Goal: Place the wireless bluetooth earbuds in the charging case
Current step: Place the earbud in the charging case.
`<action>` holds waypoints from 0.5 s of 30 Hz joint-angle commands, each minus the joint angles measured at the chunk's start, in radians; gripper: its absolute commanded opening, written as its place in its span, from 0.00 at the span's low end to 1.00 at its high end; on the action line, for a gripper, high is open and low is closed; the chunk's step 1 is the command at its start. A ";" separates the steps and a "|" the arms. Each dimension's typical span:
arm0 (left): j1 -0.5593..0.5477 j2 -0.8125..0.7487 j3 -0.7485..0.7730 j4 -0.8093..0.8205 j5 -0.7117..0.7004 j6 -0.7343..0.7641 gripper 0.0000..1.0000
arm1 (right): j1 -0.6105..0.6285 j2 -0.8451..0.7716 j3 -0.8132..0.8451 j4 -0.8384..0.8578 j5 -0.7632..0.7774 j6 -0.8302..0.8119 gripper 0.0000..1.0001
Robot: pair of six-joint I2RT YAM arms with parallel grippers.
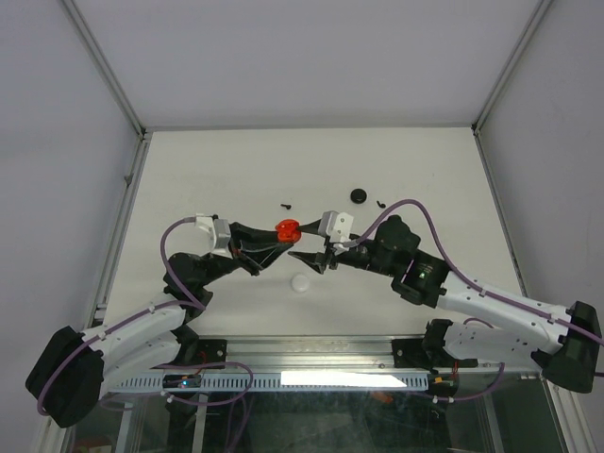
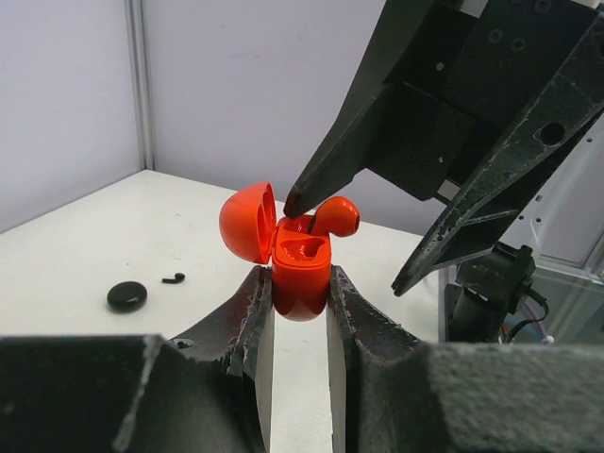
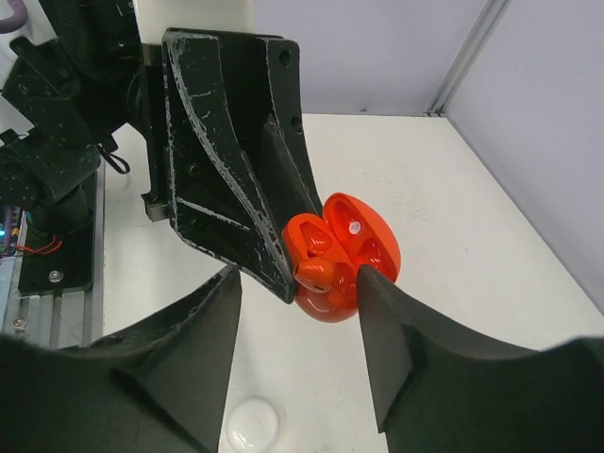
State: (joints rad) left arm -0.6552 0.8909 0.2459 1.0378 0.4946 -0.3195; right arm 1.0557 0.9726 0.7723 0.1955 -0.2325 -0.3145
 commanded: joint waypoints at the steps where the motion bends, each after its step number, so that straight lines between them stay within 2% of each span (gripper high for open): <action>1: -0.006 -0.030 -0.008 0.020 -0.047 0.057 0.00 | 0.004 -0.047 0.038 0.016 0.070 0.058 0.59; 7: -0.005 -0.029 -0.014 0.028 -0.046 0.057 0.00 | 0.004 -0.061 0.023 0.057 0.172 0.118 0.68; 15: -0.006 -0.034 -0.014 0.026 -0.042 0.057 0.00 | 0.004 -0.035 0.013 0.127 0.199 0.199 0.74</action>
State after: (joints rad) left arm -0.6552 0.8753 0.2333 1.0180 0.4694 -0.2878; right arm 1.0557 0.9325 0.7723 0.2253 -0.0818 -0.1741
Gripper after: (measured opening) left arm 0.218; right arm 0.736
